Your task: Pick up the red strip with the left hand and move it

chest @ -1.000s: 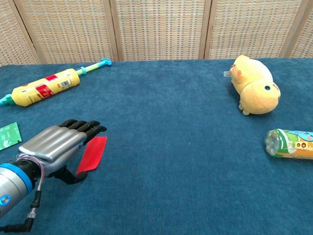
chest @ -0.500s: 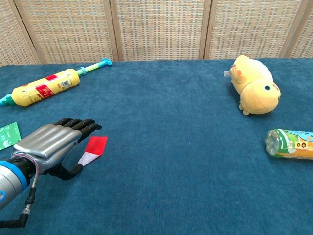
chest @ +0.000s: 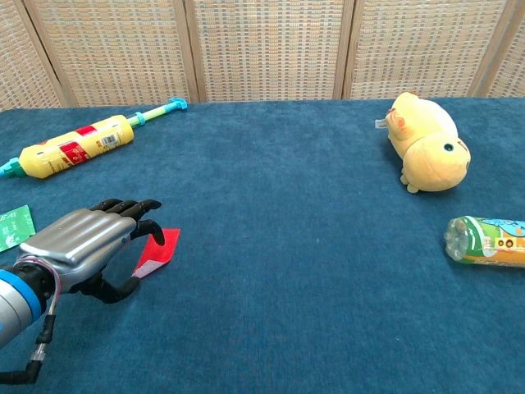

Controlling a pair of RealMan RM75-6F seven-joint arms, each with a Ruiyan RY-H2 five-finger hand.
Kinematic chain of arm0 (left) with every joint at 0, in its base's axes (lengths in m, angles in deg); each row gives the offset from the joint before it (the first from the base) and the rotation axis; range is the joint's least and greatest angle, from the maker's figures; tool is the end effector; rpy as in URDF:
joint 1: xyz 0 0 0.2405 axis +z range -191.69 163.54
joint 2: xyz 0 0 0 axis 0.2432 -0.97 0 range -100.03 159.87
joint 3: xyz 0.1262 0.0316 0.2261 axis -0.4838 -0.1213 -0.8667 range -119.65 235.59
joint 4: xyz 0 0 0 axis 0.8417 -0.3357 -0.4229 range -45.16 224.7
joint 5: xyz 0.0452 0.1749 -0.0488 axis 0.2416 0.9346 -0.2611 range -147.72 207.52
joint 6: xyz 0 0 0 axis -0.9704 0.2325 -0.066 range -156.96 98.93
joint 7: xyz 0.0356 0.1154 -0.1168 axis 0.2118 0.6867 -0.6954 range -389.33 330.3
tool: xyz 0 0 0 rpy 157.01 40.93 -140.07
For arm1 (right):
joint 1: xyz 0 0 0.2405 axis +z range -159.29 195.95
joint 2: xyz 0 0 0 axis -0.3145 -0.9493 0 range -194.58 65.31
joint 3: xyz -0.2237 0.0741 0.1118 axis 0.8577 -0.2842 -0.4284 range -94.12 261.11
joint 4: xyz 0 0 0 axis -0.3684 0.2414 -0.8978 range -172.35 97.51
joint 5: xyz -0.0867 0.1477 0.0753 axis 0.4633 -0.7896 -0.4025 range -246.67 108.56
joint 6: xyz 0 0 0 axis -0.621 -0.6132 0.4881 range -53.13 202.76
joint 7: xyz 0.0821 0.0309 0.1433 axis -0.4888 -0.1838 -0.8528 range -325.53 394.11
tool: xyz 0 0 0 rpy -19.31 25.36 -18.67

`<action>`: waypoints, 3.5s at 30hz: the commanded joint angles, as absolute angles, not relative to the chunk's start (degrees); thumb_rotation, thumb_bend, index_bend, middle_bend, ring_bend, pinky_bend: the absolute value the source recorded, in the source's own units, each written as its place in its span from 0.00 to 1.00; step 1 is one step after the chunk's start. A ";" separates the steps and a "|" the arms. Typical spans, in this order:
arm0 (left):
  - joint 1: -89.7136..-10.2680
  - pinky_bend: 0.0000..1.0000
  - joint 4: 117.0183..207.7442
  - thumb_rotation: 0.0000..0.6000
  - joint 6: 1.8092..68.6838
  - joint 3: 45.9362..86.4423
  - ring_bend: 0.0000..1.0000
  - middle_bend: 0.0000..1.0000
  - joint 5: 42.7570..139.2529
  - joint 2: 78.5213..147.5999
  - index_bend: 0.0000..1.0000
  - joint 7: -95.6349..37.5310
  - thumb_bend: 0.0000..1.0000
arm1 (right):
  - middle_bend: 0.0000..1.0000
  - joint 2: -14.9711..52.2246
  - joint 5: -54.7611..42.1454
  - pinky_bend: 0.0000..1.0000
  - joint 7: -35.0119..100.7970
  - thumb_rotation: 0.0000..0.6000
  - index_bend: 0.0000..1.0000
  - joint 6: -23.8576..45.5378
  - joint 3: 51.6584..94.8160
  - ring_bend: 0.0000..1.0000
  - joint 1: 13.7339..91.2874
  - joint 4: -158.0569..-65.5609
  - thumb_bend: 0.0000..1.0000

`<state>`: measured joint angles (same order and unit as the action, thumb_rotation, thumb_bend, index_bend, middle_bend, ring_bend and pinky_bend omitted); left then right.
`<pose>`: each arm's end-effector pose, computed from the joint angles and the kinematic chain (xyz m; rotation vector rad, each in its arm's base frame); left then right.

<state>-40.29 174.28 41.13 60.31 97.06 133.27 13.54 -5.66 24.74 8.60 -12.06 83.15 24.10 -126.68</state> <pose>-0.1850 0.2640 -0.0641 -1.8133 -0.8385 -0.7088 -0.2983 -0.1996 0.2031 1.4100 -1.1085 1.1896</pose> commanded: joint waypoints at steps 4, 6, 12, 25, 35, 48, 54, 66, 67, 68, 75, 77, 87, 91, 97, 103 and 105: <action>-40.19 0.00 174.12 1.00 41.37 60.54 0.00 0.00 97.23 133.32 0.47 13.44 0.42 | 0.00 -5.71 24.71 0.00 8.56 1.00 0.00 -12.07 83.17 0.00 24.10 -126.72 0.00; -40.18 0.00 174.16 1.00 41.32 60.63 0.00 0.00 97.18 133.33 0.50 13.40 0.42 | 0.00 -5.69 24.66 0.00 8.60 1.00 0.00 -12.02 83.16 0.00 24.11 -126.71 0.00; -40.16 0.00 174.11 1.00 41.32 60.67 0.00 0.00 97.34 133.37 0.55 13.40 0.42 | 0.00 -5.78 24.68 0.00 8.56 1.00 0.00 -11.98 83.22 0.00 24.12 -126.74 0.00; -40.18 0.00 173.85 1.00 41.18 60.91 0.00 0.00 97.29 133.27 0.55 13.58 0.41 | 0.00 -5.82 24.64 0.00 8.45 1.00 0.00 -11.98 83.25 0.00 24.12 -126.73 0.00; -40.31 0.00 173.69 1.00 40.77 61.02 0.00 0.00 97.25 133.20 0.54 13.35 0.49 | 0.00 -5.81 24.62 0.00 8.48 1.00 0.00 -11.94 83.26 0.00 24.14 -126.74 0.00; -40.90 0.00 173.57 1.00 40.67 62.52 0.00 0.00 97.28 132.54 0.54 12.42 0.52 | 0.00 -5.81 24.56 0.00 8.34 1.00 0.00 -11.80 83.28 0.00 24.21 -126.61 0.00; -41.81 0.00 173.97 1.00 40.12 64.18 0.00 0.00 96.36 131.60 0.54 12.39 0.51 | 0.00 -5.76 24.36 0.00 8.36 1.00 0.00 -11.35 83.29 0.00 24.37 -126.52 0.00; -43.99 0.00 172.55 1.00 39.20 67.03 0.00 0.00 95.13 130.11 0.54 11.75 0.50 | 0.00 -5.58 24.18 0.00 9.00 1.00 0.00 -10.83 83.32 0.00 24.55 -126.63 0.00; -44.20 0.00 172.36 1.00 39.09 67.32 0.00 0.00 95.01 130.06 0.54 11.59 0.49 | 0.00 -5.57 24.15 0.00 9.04 1.00 0.00 -10.77 83.32 0.00 24.58 -126.64 0.00; -44.44 0.00 172.18 1.00 38.96 67.64 0.00 0.00 94.84 130.00 0.54 11.46 0.49 | 0.00 -5.56 24.11 0.00 9.08 1.00 0.00 -10.72 83.30 0.00 24.60 -126.64 0.00; -46.35 0.00 169.92 1.00 37.84 69.76 0.00 0.00 93.50 129.76 0.54 10.78 0.49 | 0.00 -5.34 23.60 0.00 9.45 1.00 0.00 -9.87 83.21 0.00 24.92 -126.54 0.00; -46.87 0.00 169.18 1.00 37.51 70.32 0.00 0.00 93.01 129.78 0.54 10.43 0.48 | 0.00 -5.28 23.46 0.00 9.54 1.00 0.00 -9.63 83.19 0.00 25.01 -126.51 0.00; -49.25 0.00 166.99 1.00 36.74 72.70 0.00 0.00 91.95 128.82 0.54 9.25 0.48 | 0.00 -4.96 23.20 0.00 10.02 1.00 0.00 -8.91 83.16 0.00 25.32 -126.40 0.00; -49.95 0.00 168.28 1.00 37.16 73.86 0.00 0.00 92.06 127.26 0.54 8.21 0.48 | 0.00 -4.95 23.05 0.00 10.09 1.00 0.00 -8.84 83.11 0.00 25.35 -126.45 0.00; -49.74 0.00 172.69 1.00 38.24 74.51 0.00 0.00 93.34 123.92 0.54 5.19 0.48 | 0.00 -5.00 23.10 0.00 9.97 1.00 0.00 -9.10 83.07 0.00 25.27 -126.46 0.00; -47.55 0.00 179.72 1.00 38.85 73.30 0.00 0.00 96.73 119.31 0.54 -3.03 0.47 | 0.00 -5.11 23.08 0.00 9.82 1.00 0.00 -9.75 82.97 0.00 24.98 -126.42 0.00; -46.60 0.00 182.14 1.00 39.30 72.98 0.00 0.00 98.33 117.53 0.53 -7.01 0.47 | 0.00 -5.13 23.17 0.00 9.86 1.00 0.00 -9.86 83.00 0.00 24.93 -126.41 0.00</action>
